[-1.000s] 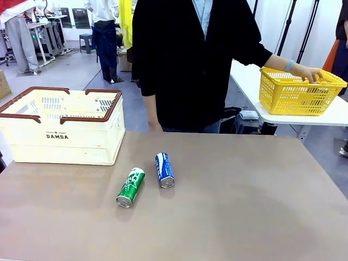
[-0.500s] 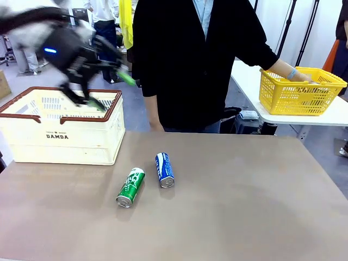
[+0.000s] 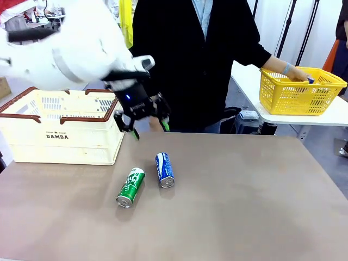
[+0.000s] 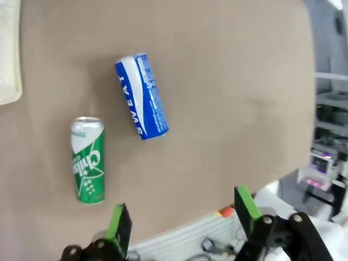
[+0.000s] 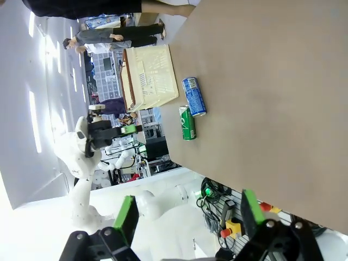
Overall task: Place the drinks into the Shopping basket.
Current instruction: Pick up one drink and place it into the Shopping basket.
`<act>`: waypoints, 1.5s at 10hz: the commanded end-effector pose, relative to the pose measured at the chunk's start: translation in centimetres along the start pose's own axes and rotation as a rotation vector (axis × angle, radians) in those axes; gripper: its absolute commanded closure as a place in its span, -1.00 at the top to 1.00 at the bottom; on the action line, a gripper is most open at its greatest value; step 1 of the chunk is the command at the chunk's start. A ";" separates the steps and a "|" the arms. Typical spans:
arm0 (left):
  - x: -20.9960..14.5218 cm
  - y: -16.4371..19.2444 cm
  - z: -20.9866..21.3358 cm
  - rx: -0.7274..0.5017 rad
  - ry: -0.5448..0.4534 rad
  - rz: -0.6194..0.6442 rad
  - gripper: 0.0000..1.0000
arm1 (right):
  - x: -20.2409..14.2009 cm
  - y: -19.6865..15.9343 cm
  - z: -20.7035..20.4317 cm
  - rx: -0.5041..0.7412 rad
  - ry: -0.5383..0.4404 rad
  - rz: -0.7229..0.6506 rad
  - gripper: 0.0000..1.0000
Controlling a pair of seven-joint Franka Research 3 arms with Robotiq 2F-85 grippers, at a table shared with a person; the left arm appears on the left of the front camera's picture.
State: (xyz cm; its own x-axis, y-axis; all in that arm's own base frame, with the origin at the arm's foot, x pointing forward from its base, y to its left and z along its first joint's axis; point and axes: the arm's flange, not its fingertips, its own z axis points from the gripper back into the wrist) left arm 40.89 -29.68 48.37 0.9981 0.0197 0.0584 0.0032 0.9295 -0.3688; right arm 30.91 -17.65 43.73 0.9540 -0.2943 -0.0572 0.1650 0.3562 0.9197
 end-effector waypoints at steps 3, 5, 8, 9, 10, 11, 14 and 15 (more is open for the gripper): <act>0.0 0.0 0.0 0.000 0.000 0.000 1.00 | -0.1 0.4 0.3 -0.006 0.009 -0.009 1.00; 0.0 0.0 0.0 0.000 0.000 0.000 1.00 | -0.1 0.4 0.3 -0.006 0.009 -0.009 1.00; 0.4 -5.5 -5.1 0.215 0.051 -0.147 1.00 | -0.1 0.4 0.3 -0.006 0.009 -0.009 1.00; 1.1 -6.7 -7.5 0.245 0.080 -0.141 1.00 | -0.1 0.4 0.3 -0.006 0.009 -0.009 1.00; 1.5 -7.0 -9.5 0.279 0.077 -0.114 1.00 | -0.1 0.4 0.3 -0.006 0.009 -0.009 1.00; 1.8 -7.0 -10.9 0.296 0.084 -0.101 1.00 | -0.1 0.4 0.3 -0.006 0.009 -0.009 1.00; 2.1 -2.9 -8.6 0.205 0.112 -0.183 1.00 | -0.1 0.4 0.3 -0.006 0.009 -0.009 1.00; 2.2 0.0 -6.5 0.127 0.143 -0.212 1.00 | -0.1 0.4 0.3 -0.006 0.009 -0.009 1.00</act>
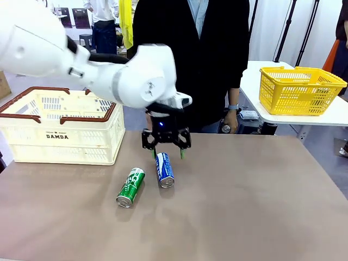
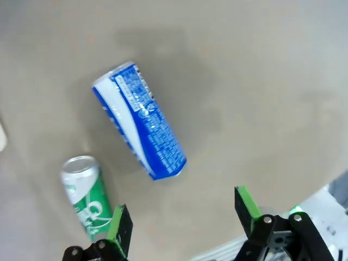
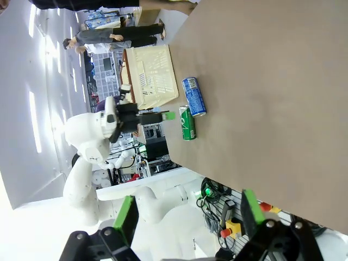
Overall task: Place the drinks into the Shopping basket.
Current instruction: Pick up one drink and place it into the Shopping basket.
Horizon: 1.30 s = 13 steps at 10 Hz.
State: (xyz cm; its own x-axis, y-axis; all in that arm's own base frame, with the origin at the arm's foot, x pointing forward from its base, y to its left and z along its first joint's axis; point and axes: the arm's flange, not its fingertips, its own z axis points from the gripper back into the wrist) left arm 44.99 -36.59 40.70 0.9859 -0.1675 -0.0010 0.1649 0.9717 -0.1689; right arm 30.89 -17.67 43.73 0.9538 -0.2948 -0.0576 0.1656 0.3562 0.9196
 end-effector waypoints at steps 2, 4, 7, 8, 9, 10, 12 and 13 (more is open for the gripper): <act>-1.5 5.8 -0.3 -0.103 0.041 -0.057 1.00 | -0.1 0.4 0.3 -0.006 0.009 -0.008 1.00; 0.1 5.3 -3.1 -0.064 0.030 -0.022 1.00 | -0.1 0.4 0.3 -0.006 0.009 -0.008 1.00; 2.1 4.5 -6.9 -0.018 -0.016 -0.006 1.00 | -0.1 0.4 0.3 -0.006 0.009 -0.008 1.00; 2.6 4.5 -7.8 -0.022 -0.011 0.005 1.00 | -0.1 0.4 0.3 -0.006 0.009 -0.008 1.00; 2.8 4.5 -8.1 -0.041 -0.016 0.002 1.00 | -0.1 0.4 0.3 -0.006 0.009 -0.008 1.00; 3.0 4.5 -8.4 -0.036 -0.014 0.003 1.00 | -0.1 0.4 0.3 -0.006 0.009 -0.008 1.00; 3.7 4.3 -9.7 -0.025 0.010 0.016 1.00 | -0.1 0.4 0.3 -0.006 0.009 -0.008 1.00; 4.0 4.2 -10.2 -0.023 0.007 0.022 1.00 | -0.1 0.4 0.3 -0.006 0.009 -0.008 1.00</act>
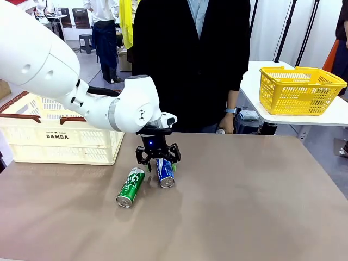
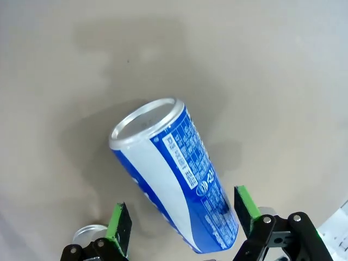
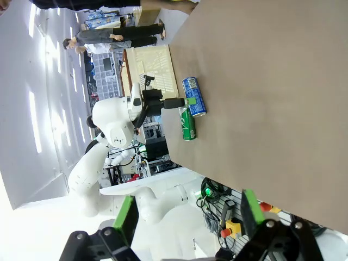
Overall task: Place the drinks into the Shopping basket.
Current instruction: Pick up one drink and place it into the Shopping basket.
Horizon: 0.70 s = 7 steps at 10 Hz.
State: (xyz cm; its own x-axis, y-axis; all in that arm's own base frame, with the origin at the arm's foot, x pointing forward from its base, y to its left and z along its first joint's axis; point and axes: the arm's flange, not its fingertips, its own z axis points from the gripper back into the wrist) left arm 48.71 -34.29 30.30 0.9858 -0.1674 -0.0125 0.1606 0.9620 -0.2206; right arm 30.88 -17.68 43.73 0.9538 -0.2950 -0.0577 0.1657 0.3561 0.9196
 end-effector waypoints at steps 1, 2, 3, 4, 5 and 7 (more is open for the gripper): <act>0.8 -0.6 -0.8 0.028 -0.011 0.011 1.00 | -0.1 0.4 0.3 -0.006 0.009 -0.008 1.00; 0.9 -0.7 -1.0 0.036 -0.011 0.015 -0.20 | -0.1 0.4 0.3 -0.006 0.009 -0.008 1.00; 0.8 -0.7 -1.1 0.031 -0.019 0.015 -1.00 | -0.1 0.4 0.3 -0.006 0.009 -0.008 1.00; 0.7 -0.7 -1.1 0.035 -0.020 0.016 -1.00 | -0.1 0.4 0.3 -0.006 0.009 -0.008 1.00; 0.6 -0.7 -1.1 0.035 -0.023 0.011 -1.00 | -0.1 0.4 0.3 -0.006 0.009 -0.008 1.00; 0.3 -0.7 -1.0 0.038 -0.031 0.004 -1.00 | -0.1 0.4 0.3 -0.006 0.009 -0.008 1.00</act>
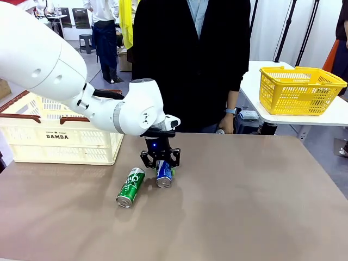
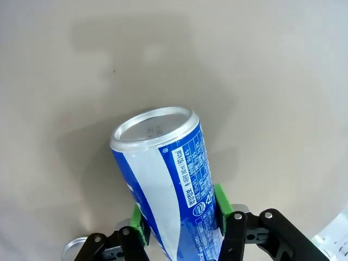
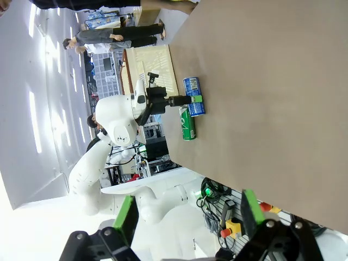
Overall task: Place the drinks into the Shopping basket.
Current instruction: Pick up one drink and place it into the Shopping basket.
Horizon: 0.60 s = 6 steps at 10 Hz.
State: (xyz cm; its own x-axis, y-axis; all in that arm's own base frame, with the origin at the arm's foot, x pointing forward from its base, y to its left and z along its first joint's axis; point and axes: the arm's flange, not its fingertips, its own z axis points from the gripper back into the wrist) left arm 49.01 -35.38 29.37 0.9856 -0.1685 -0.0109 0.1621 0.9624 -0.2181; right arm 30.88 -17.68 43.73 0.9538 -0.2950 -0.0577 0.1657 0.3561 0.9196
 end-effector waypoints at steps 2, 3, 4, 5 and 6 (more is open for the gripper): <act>-0.6 0.0 1.9 0.045 -0.055 -0.010 -1.00 | -0.1 0.4 0.3 -0.006 0.009 -0.008 1.00; -1.2 -0.6 5.0 0.061 -0.088 -0.030 -1.00 | -0.1 0.4 0.3 -0.006 0.009 -0.008 1.00; -2.7 -1.7 10.8 0.002 -0.090 -0.150 -1.00 | -0.1 0.4 0.3 -0.006 0.009 -0.008 1.00; -4.2 -2.3 16.3 -0.030 -0.043 -0.272 -1.00 | -0.1 0.4 0.3 -0.006 0.009 -0.008 1.00; -5.2 -1.6 21.5 -0.019 -0.059 -0.276 -1.00 | -0.1 0.4 0.3 -0.006 0.009 -0.008 1.00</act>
State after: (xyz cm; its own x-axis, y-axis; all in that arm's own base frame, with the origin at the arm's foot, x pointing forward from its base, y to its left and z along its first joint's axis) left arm 45.17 -34.62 46.15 0.9240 -0.3643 0.1163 0.3812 0.9010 -0.2069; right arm 30.89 -17.67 43.72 0.9539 -0.2946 -0.0582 0.1661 0.3561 0.9196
